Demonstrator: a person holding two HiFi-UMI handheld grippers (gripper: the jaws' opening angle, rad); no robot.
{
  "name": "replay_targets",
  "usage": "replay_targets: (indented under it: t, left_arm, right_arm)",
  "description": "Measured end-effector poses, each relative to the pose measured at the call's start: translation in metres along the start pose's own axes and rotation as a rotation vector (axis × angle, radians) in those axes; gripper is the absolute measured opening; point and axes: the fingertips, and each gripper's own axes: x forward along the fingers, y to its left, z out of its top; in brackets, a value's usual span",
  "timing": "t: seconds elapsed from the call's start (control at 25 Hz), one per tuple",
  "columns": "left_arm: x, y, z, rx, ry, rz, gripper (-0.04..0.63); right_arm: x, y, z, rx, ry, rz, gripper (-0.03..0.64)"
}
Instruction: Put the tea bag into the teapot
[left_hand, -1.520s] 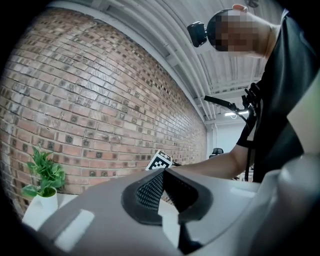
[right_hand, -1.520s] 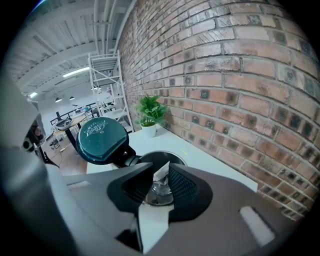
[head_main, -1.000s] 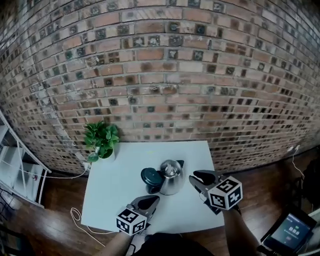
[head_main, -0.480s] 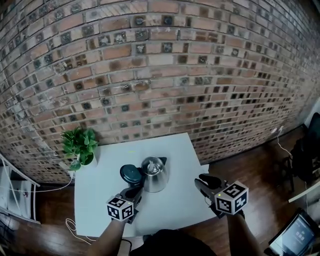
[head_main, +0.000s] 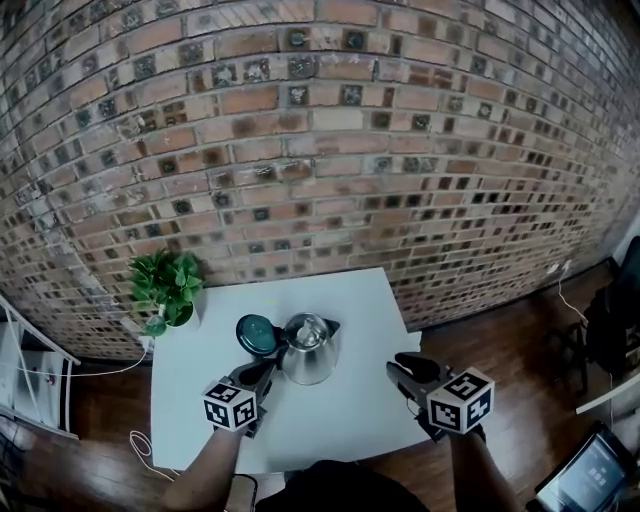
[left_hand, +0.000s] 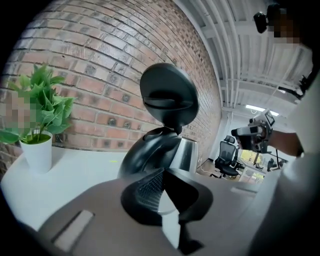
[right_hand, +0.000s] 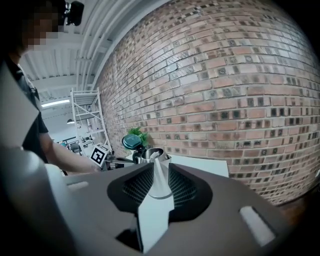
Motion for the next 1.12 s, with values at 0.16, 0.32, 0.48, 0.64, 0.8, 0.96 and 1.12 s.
replay_targets:
  t: [0.16, 0.32, 0.48, 0.64, 0.8, 0.96, 1.12]
  left_arm:
    - [-0.011, -0.016, -0.003, -0.017, -0.029, -0.023, 0.003]
    - [-0.03, -0.036, 0.004, -0.021, -0.082, -0.036, 0.003]
    - [-0.058, -0.054, 0.021, 0.01, -0.142, -0.035, 0.003]
    - [-0.084, -0.066, 0.035, 0.068, -0.18, -0.022, 0.003]
    - [-0.103, -0.07, 0.044, 0.089, -0.2, 0.006, 0.003]
    - [-0.109, -0.077, 0.045, 0.098, -0.213, 0.028, 0.003]
    - [-0.112, -0.08, 0.05, 0.111, -0.216, 0.04, 0.003]
  right_arm:
    - [0.006, 0.002, 0.008, 0.024, -0.036, 0.019, 0.094]
    - [0.01, 0.011, 0.028, 0.05, -0.107, 0.066, 0.094]
    - [0.011, 0.022, 0.054, 0.072, -0.196, 0.116, 0.059]
    - [0.014, 0.032, 0.07, 0.045, -0.245, 0.141, 0.003]
    - [0.017, 0.038, 0.077, 0.042, -0.265, 0.166, 0.002]
    - [0.015, 0.043, 0.075, 0.039, -0.25, 0.196, 0.002]
    - [0.016, 0.045, 0.075, 0.032, -0.246, 0.196, 0.002]
